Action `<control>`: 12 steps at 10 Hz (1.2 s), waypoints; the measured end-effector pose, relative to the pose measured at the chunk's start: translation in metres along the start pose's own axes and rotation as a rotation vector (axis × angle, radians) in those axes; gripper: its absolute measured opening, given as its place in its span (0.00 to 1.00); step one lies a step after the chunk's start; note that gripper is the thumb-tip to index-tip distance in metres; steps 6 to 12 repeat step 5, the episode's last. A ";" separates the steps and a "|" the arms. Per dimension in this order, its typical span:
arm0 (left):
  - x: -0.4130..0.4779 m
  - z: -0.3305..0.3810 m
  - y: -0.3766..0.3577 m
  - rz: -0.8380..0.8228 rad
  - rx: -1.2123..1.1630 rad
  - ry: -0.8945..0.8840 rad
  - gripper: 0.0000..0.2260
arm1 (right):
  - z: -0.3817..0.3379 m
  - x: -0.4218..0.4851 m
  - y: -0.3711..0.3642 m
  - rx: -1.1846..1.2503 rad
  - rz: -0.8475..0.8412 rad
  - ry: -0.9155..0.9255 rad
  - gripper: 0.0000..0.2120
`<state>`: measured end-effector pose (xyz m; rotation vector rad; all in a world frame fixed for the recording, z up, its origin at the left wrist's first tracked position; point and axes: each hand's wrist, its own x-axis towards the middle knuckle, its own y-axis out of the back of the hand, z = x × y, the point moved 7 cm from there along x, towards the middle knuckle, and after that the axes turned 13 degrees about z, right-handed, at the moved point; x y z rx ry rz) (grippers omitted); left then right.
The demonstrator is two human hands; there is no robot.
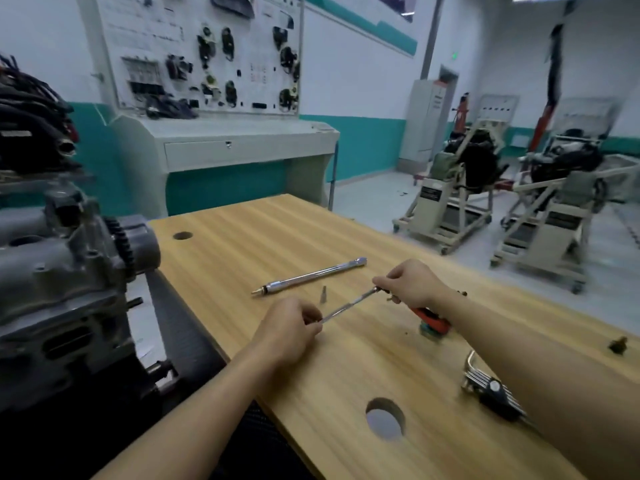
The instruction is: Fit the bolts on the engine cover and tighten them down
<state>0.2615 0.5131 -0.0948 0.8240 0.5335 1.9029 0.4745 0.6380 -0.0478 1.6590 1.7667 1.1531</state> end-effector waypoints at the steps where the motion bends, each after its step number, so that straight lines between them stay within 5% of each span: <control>1: 0.002 -0.014 0.007 0.015 0.109 -0.021 0.03 | 0.005 0.001 -0.024 -0.052 -0.068 0.027 0.16; 4: -0.004 -0.002 0.018 -0.046 0.359 -0.150 0.11 | -0.017 0.000 -0.041 -0.525 -0.016 0.169 0.16; 5: -0.021 -0.005 0.051 -0.001 0.146 -0.086 0.14 | -0.042 -0.004 -0.005 -0.391 0.184 0.202 0.15; 12: -0.021 -0.005 0.051 -0.001 0.146 -0.086 0.14 | -0.042 -0.004 -0.005 -0.391 0.184 0.202 0.15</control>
